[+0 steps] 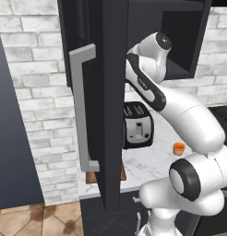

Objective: Pick the bread, place it on the cutting board, pick the jam, place it on the counter, and close the cabinet.

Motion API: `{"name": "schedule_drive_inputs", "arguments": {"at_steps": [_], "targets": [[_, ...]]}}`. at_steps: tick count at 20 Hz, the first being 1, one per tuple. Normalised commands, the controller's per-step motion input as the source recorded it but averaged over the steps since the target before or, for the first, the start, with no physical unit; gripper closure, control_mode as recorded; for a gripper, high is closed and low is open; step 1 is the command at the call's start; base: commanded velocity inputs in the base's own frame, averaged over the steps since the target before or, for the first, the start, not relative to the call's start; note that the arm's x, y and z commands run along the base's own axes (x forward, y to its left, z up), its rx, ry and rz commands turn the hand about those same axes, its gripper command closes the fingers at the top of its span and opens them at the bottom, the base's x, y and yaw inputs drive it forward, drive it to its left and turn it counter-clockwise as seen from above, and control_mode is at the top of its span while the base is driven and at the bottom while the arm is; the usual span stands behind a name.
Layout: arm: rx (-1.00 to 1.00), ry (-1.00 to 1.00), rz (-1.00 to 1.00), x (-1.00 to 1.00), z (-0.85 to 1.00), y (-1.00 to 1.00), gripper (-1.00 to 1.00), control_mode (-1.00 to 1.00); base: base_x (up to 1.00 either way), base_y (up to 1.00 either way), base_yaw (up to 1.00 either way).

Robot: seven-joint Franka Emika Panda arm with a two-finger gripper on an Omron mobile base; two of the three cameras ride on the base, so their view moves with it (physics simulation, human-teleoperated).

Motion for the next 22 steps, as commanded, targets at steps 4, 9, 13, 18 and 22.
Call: {"name": "schedule_drive_inputs", "arguments": {"at_steps": [4, 9, 13, 18, 22], "targets": [[0.00, 0.00, 0.00, -0.56, 0.00, -0.05, 1.00, -1.00, 0.00, 0.00, 0.00], [0.00, 0.00, 0.00, -0.61, 0.00, -0.02, 1.00, -1.00, 0.00, 0.00, 0.00], [0.00, 0.00, 0.00, -0.66, 0.00, -0.01, 1.00, -1.00, 0.00, 0.00, 0.00], [0.00, 0.01, 0.00, -0.60, 0.00, 0.00, 1.00, -1.00, 0.00, 0.00, 0.00], [0.01, 0.10, 0.00, -0.38, -0.05, 0.00, 1.00, -1.00, 0.00, 0.00, 0.00]]}}
